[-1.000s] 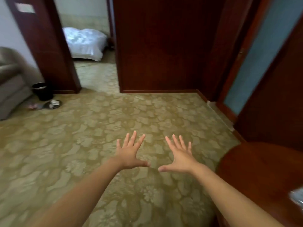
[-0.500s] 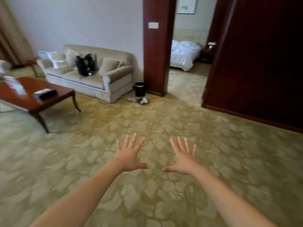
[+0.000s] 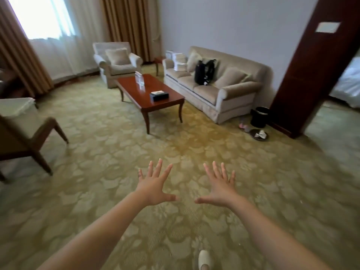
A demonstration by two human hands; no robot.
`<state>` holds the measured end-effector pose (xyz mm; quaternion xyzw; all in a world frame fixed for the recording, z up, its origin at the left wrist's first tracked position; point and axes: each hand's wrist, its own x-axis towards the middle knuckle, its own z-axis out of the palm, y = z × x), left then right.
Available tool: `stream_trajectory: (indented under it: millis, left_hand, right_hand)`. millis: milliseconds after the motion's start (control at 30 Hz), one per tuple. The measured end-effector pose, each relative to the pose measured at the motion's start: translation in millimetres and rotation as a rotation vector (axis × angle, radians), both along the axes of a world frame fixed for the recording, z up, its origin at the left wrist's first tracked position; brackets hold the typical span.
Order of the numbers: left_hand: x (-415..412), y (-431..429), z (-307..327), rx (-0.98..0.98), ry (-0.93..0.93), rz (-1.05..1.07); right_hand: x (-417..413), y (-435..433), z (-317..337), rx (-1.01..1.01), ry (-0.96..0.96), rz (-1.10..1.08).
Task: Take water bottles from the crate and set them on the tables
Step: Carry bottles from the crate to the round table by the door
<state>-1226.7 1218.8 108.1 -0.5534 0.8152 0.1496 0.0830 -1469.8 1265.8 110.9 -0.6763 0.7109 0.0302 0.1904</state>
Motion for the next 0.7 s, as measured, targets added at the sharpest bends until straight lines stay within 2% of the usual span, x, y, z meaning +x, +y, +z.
stream_trajectory:
  millis: [433,700]
  left_hand:
    - [19,-184,18,-0.02,0.008,0.446]
    - [69,-260,6,0.026,-0.017,0.654]
  right_hand:
    - [26,-281,19,-0.05,0.004,0.376]
    - [95,-407,9,-0.026,-0.009,0.578]
